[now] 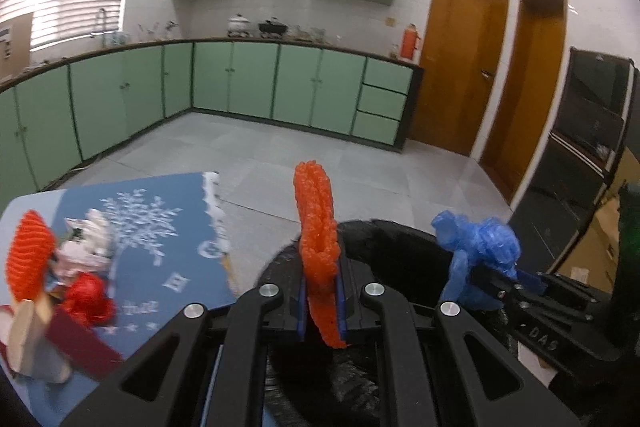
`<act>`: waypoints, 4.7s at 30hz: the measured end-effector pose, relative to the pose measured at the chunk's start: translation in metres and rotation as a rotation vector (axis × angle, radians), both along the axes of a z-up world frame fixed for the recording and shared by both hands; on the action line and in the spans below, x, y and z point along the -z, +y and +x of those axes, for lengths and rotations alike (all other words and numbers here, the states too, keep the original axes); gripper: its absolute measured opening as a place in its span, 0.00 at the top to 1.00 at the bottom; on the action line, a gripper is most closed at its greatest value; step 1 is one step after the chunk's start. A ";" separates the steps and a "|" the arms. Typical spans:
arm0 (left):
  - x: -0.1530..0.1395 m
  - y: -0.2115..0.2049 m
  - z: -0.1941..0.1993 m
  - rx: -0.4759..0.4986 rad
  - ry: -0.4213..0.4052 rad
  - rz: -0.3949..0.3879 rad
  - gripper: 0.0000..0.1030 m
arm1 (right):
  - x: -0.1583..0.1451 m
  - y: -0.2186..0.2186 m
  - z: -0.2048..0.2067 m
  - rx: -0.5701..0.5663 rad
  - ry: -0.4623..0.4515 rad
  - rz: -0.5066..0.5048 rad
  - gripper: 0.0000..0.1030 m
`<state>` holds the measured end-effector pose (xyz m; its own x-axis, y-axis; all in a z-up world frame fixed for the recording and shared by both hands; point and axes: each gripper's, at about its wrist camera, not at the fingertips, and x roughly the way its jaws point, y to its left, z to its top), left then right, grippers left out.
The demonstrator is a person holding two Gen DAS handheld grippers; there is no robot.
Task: Collect trash
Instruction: 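Carry the blue bags and orange mesh sleeve over the black trash bin with both tools, then open both tools to drop the bags and mesh sleeve into the bin, then move back to the table and grasp the dark red scouring pad with the right tool, then grasp the white paper cup with the left tool while the right tool lifts the pad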
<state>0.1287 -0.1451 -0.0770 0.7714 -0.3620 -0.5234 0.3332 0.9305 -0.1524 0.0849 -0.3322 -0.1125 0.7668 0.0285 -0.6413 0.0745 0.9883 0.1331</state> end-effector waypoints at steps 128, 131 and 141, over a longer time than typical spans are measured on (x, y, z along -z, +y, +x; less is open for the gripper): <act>0.041 0.234 -0.053 -0.456 0.070 0.130 0.79 | 0.002 0.239 0.041 -0.508 0.027 0.076 0.52; 0.030 0.229 -0.054 -0.445 0.049 0.129 0.79 | -0.008 0.231 0.038 -0.493 0.009 0.082 0.52; 0.003 0.202 -0.053 -0.389 -0.001 0.111 0.79 | -0.033 0.188 0.024 -0.416 -0.042 0.106 0.52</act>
